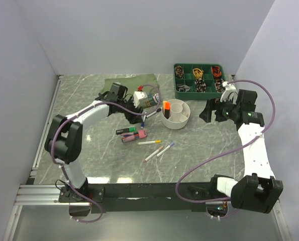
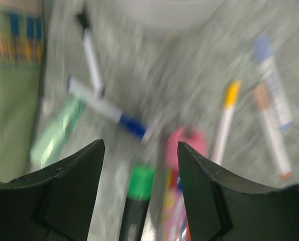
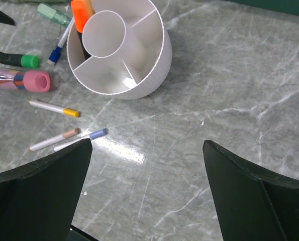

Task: Sort the stationery into containers
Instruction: Pick up the pen from the center of the board.

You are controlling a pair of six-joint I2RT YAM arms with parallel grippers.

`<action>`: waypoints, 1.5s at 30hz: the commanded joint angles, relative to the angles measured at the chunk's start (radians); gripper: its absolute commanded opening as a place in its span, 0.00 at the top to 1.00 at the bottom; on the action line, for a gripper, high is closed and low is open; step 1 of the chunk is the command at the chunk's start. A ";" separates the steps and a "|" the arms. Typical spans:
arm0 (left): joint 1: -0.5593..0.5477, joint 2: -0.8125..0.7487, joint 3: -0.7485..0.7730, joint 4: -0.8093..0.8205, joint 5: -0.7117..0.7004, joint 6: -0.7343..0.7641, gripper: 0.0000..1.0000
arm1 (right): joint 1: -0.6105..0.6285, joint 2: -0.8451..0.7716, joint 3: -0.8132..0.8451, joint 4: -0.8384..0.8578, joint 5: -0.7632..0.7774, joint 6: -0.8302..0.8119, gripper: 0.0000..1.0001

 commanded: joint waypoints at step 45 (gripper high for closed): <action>0.011 0.106 -0.058 -0.372 -0.317 0.398 0.39 | 0.006 -0.052 -0.085 0.079 -0.020 0.020 0.00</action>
